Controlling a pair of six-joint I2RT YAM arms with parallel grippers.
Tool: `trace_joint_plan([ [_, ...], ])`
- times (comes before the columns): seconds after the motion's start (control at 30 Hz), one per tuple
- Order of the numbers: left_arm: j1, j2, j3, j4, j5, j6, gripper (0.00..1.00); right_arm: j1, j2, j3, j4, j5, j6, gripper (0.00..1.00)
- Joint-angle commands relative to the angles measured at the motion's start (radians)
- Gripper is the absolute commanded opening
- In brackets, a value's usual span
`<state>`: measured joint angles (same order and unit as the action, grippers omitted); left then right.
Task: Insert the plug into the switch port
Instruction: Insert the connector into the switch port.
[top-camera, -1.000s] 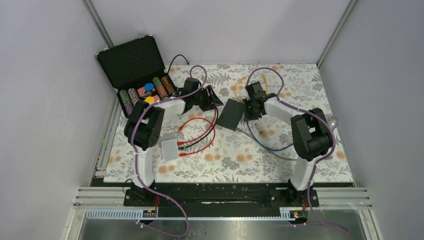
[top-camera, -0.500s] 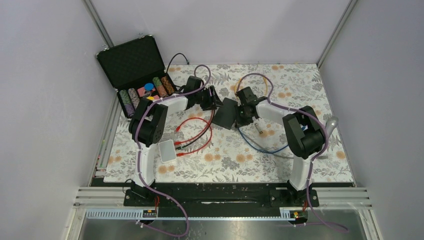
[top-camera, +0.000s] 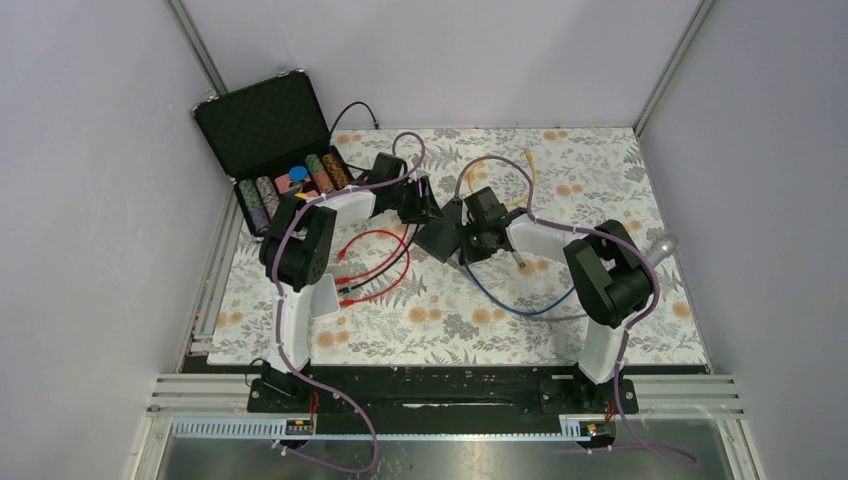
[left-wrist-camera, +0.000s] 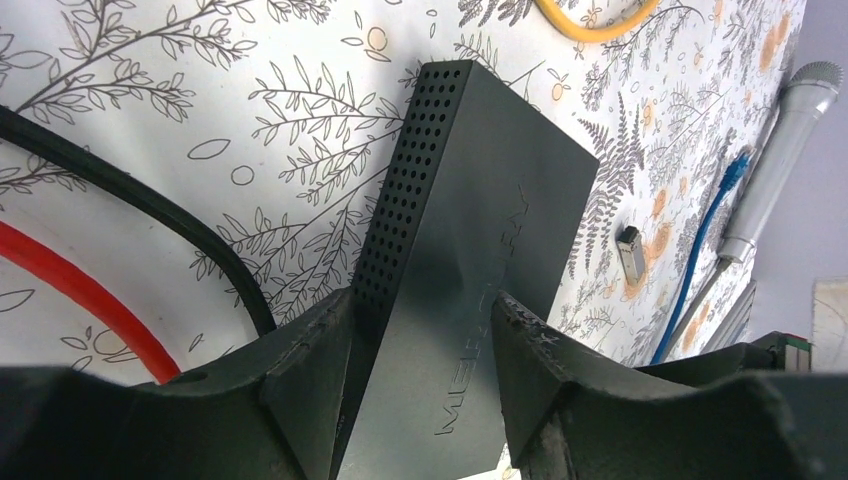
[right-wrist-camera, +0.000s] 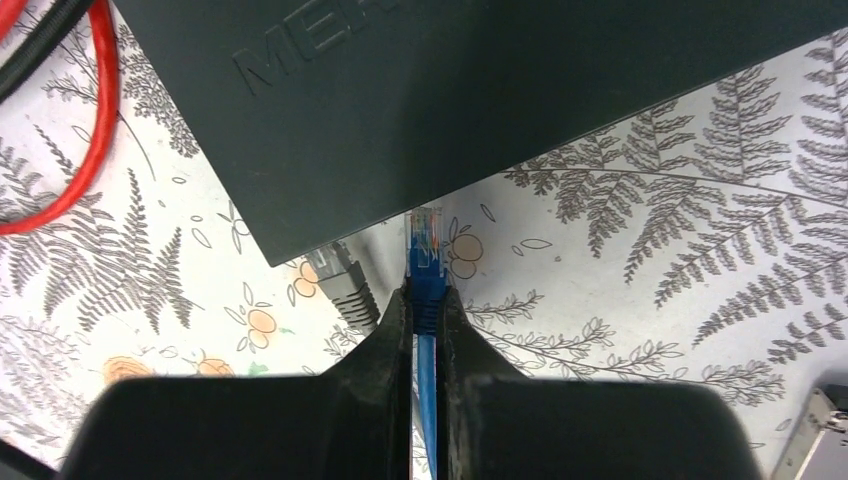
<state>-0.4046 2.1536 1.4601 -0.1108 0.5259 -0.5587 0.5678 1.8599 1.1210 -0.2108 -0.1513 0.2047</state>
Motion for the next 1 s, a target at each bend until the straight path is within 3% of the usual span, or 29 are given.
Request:
trace_joint_plan([
  [0.0, -0.005, 0.008, 0.049, -0.028, 0.033, 0.031, 0.53, 0.0, -0.046, -0.008, 0.024, 0.062, -0.092, 0.0],
  [0.6, -0.005, 0.041, 0.063, -0.025, 0.08, 0.027, 0.53, 0.0, -0.035, 0.024, 0.078, 0.041, -0.23, 0.0],
  [0.97, -0.006, 0.032, 0.029, 0.004, 0.096, 0.002, 0.53, 0.004, -0.064, 0.003, 0.096, 0.0, -0.232, 0.0],
])
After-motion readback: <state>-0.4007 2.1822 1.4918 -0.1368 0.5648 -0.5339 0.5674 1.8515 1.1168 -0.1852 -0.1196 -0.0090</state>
